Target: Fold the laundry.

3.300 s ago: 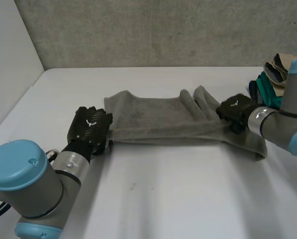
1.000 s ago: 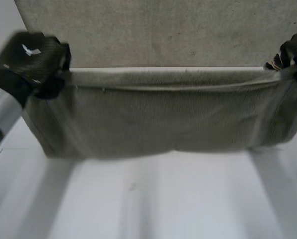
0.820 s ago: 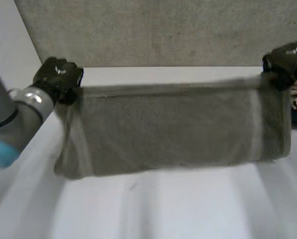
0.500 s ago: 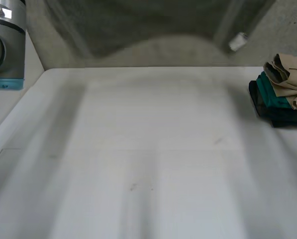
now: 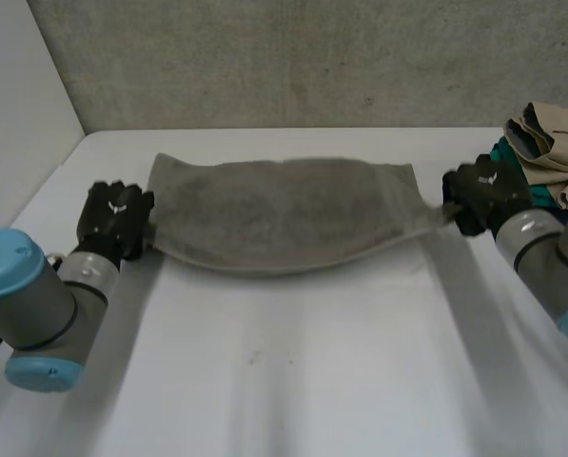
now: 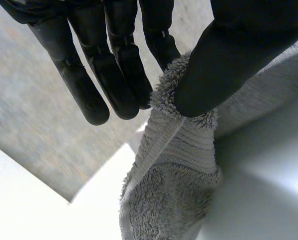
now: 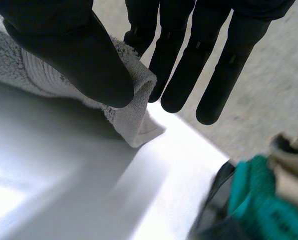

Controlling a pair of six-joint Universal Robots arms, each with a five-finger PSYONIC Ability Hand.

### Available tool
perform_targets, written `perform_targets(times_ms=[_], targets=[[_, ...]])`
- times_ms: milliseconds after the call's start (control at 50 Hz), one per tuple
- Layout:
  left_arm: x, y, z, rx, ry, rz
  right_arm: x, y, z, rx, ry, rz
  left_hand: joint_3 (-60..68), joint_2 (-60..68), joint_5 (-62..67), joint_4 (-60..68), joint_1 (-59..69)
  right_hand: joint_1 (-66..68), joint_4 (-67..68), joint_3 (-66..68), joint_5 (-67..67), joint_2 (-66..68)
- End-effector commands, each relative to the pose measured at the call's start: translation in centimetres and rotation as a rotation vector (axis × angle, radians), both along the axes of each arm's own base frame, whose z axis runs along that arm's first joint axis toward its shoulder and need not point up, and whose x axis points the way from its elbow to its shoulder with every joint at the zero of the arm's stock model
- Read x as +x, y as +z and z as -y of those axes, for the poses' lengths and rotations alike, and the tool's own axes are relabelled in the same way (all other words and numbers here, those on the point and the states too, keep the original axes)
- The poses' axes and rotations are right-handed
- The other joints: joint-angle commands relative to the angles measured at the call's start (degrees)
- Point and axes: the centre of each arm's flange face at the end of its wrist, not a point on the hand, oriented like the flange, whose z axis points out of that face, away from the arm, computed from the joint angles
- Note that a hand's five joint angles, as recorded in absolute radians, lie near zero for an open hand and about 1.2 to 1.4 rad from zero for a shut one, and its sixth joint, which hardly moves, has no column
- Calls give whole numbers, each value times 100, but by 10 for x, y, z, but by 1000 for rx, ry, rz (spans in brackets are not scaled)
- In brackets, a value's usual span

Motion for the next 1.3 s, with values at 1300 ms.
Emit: perform_targets(times_ms=[1300], targets=[[79, 67, -145, 414, 42, 425, -46, 32, -106, 343, 174, -591, 1281, 1282, 1341, 1256, 1403, 1594, 1114, 1172, 1148, 1253]])
